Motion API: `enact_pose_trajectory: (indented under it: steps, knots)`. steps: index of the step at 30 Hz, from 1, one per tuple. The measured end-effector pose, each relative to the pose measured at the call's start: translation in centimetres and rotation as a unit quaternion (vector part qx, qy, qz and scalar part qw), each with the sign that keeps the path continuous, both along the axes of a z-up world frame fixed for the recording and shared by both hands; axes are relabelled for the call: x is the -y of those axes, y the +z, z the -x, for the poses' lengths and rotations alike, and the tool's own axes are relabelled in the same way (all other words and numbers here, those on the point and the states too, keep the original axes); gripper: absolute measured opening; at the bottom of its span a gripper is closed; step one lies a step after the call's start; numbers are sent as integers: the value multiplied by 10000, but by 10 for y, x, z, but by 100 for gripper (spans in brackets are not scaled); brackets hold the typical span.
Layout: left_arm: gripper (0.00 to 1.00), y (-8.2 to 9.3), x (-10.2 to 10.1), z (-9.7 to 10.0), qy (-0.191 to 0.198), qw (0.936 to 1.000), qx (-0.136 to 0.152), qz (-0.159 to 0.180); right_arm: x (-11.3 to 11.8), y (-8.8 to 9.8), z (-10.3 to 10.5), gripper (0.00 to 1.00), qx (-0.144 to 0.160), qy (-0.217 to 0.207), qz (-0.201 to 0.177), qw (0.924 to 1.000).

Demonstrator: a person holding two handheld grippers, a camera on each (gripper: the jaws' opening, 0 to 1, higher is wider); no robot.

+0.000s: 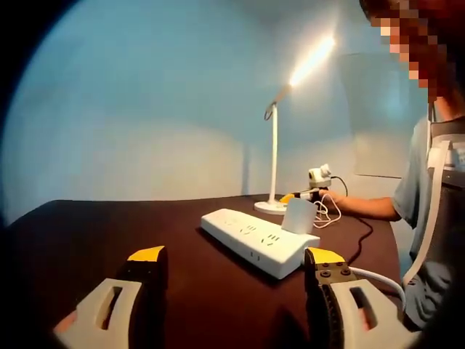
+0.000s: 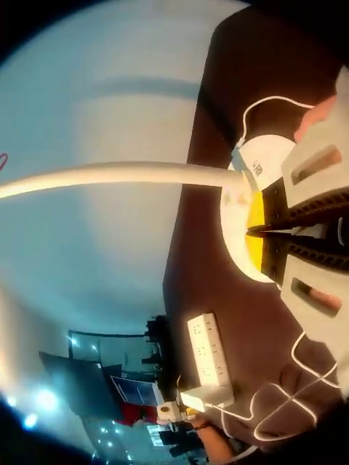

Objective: Insert the desk lamp plug into the socket, turn on the power strip switch, turn on the lamp switch, then turn off the lamp switch, turn off the power strip switch, and remove the plug from the socket.

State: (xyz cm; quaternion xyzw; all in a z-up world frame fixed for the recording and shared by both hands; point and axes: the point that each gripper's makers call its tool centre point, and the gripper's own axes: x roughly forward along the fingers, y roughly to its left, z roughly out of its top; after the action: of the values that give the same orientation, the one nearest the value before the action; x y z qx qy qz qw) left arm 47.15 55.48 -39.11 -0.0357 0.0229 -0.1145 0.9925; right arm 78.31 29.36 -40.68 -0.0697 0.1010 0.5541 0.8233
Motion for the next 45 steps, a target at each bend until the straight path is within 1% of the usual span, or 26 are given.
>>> enact_pose_trajectory:
  steps: [3, 4, 10, 12, 14, 16, 17, 18, 20, 23, 25, 26, 27, 29, 30, 32, 34, 38, 40, 45]
  knots:
    - [73, 0, -1, 0, 3, 10000, 10, 5, -1, -6, 2, 4, 57, 0, 205, 9998]
    - [73, 1, 0, 0, 2, 10000, 22, 9, -2, -4, 3, 4, 105, -10, 163, 9998]
    - [73, 0, -2, 0, 0, 10000, 0, -12, 0, -5, 1, 3, 158, -40, 241, 9996]
    - [73, 0, -2, 0, 5, 10000, -8, -20, -1, -5, 2, 3, 294, -20, 322, 9990]
    - [73, 0, -1, 0, 8, 10000, -14, -28, 0, -5, 0, 3, 365, -20, 363, 9987]
    - [72, -1, 0, 0, 11, 10000, -25, -41, 0, -5, 0, 3, 338, -22, 344, 9988]
    - [72, -1, 0, 0, 11, 10000, -35, -47, 2, -9, 1, 3, 176, -60, 377, 9991]
    - [72, -1, 1, 0, 12, 10000, -41, -52, 0, -8, -1, 3, 243, -13, 322, 9992]
    - [72, -1, 1, 0, 19, 10000, -48, -56, 1, -9, -5, 2, 254, -4, 330, 9991]
    - [72, -1, 1, 0, 18, 10000, -65, -65, 0, -8, -2, 3, 285, 1, 308, 9991]
    - [72, -1, 1, 0, 18, 10000, -60, -52, -2, -8, -3, 3, 447, -6, 237, 9987]
    - [72, -1, 1, 0, 20, 10000, -59, -53, -3, -6, -4, 3, 604, -30, 195, 9980]
    - [72, -1, 1, 0, 26, 10000, -62, -58, -1, -6, -3, 3, 680, -78, 267, 9973]
    - [72, -1, 1, 0, 25, 9999, -68, -71, 1, -3, -7, 3, 1092, -225, 406, 9929]
    - [72, -1, 1, 0, 26, 9999, -67, -71, 0, -1, -5, 3, 1032, -185, 304, 9940]
    - [72, -1, 2, 0, 22, 10000, -66, -62, 1, 4, -6, 3, 1030, -228, 163, 9943]
    - [72, -2, 3, 0, 10, 9999, -88, -74, 3, 3, -6, 3, 917, -272, 131, 9953]
    - [72, -2, 2, 0, 6, 9999, -98, -65, 4, 6, -5, 3, 853, -295, 0, 9959]
    - [72, -2, 2, 0, 3, 9999, -94, -56, 3, 5, -6, 3, 810, -278, -9, 9963]
    - [72, -3, 2, 0, 8, 9999, -113, -39, 3, 6, -3, 3, 845, -252, -1, 9961]
